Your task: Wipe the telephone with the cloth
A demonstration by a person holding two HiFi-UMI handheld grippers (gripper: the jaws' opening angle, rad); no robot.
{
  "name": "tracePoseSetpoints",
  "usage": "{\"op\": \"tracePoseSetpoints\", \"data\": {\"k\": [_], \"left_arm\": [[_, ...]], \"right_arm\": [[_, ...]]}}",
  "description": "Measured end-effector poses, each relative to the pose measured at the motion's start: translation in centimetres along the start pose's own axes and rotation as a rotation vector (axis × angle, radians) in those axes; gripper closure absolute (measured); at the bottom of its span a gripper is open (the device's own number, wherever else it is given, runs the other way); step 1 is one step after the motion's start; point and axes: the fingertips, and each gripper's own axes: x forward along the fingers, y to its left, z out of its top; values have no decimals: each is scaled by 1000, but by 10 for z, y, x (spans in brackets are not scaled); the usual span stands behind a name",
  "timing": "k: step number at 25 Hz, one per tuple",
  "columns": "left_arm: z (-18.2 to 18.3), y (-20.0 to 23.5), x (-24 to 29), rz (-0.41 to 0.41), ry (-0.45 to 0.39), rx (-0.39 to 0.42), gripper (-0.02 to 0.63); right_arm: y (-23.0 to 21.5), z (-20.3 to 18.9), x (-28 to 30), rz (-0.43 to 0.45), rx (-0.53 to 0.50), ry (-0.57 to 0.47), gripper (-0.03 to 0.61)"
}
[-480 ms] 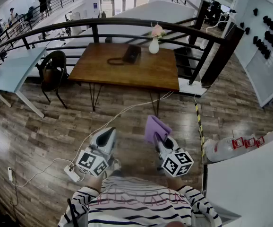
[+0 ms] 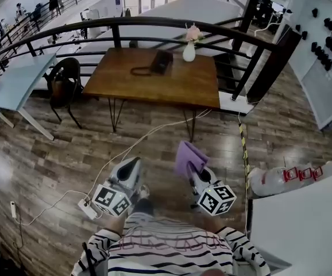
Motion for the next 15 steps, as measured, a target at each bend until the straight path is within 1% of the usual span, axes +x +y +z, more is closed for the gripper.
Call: {"op": "tracePoseSetpoints", "data": {"k": [4,8,15], "left_arm": [[-2,21,24,-31,10,-14,614],[5,50,55,-57,5,-24,614],[24,116,95,-69,8,-21,614]], "right_arm": [[-11,4,26,-22,8,14,543],[-20,19,61,-31,2,18,543],[-35,43,136,-57,0,12,543]]}}
